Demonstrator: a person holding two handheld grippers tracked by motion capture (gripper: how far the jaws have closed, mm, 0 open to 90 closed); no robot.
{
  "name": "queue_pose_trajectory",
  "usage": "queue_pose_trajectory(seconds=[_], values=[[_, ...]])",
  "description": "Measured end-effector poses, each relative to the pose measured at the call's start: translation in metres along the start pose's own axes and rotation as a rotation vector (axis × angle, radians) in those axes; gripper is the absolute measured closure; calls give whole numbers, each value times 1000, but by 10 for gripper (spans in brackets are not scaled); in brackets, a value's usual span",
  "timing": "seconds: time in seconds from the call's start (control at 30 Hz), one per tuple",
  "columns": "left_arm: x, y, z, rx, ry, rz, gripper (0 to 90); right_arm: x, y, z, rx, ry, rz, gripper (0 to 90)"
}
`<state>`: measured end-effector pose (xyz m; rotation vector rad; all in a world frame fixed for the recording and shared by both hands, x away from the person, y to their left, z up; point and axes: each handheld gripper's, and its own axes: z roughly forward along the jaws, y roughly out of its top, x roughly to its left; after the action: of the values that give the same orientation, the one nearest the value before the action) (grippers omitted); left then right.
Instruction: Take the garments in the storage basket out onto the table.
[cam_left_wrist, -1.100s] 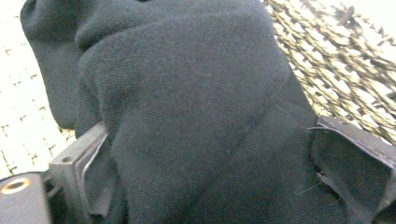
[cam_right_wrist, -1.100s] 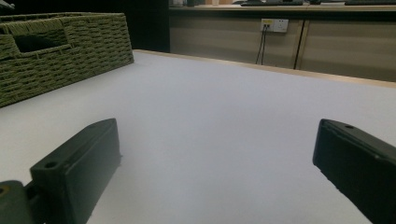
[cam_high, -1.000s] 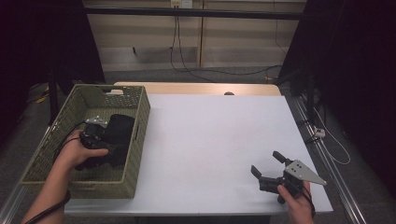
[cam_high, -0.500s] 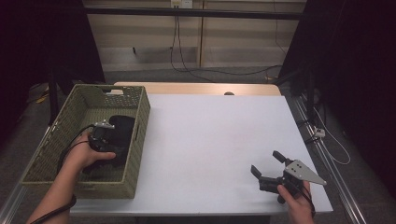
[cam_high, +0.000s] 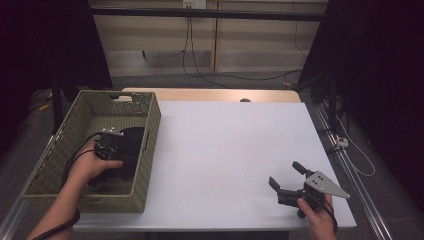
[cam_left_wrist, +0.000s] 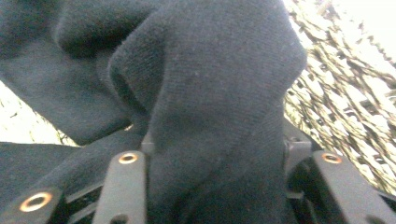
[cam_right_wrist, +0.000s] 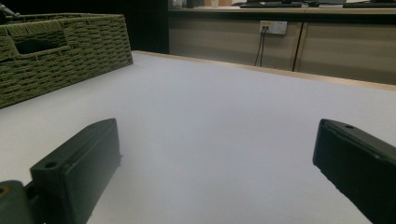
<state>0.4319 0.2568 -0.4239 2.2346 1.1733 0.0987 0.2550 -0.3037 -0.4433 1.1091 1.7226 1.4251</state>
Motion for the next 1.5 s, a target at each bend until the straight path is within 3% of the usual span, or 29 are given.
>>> queue_pose_trajectory(seconds=[0.17, 0.23, 0.27, 0.33, 0.37, 0.43, 0.5, 0.63, 0.67, 0.73, 0.9, 1.2, 1.23, 1.5], values=[[2, 4, -11, 30, -13, -39, 561, 0, 0, 0, -4, -5, 8, 1], [7, 6, -19, 60, -4, 4, 564, -1, 0, 0, -4, -5, 9, 1], [5, 7, -22, 29, -3, -43, 566, -1, 0, 1, -5, -7, 10, 1], [7, 11, -31, 25, 23, -16, 566, -1, 0, 1, -5, -7, 8, 1], [7, 12, -35, 8, 3, -44, 566, -1, 0, 1, -5, -7, 8, 1], [7, 18, -47, -26, 19, -71, 566, -1, 0, 0, -5, -8, 9, 1], [8, 25, -60, -34, 18, -76, 566, -2, 0, 0, -3, -9, 4, 1], [10, 37, -83, -74, 63, -79, 566, -1, 0, 0, -7, -6, 6, 1], [10, 40, -88, -71, 54, -96, 566, -1, 0, -1, -5, -8, 5, 1], [10, 46, -99, -79, 81, -90, 566, -1, 0, 0, -5, -7, 5, 1], [5, 61, -118, -98, 102, -95, 566, -1, 0, 0, -4, -7, 0, 1], [-10, 80, -135, -149, 115, -100, 566, -1, 1, -1, -7, -6, 2, 1], [-11, 82, -136, -148, 119, -81, 566, -1, 1, -1, -7, -5, 2, 1], [-24, 96, -139, -178, 111, -61, 566, 0, 1, 0, -8, -5, -1, 1]])
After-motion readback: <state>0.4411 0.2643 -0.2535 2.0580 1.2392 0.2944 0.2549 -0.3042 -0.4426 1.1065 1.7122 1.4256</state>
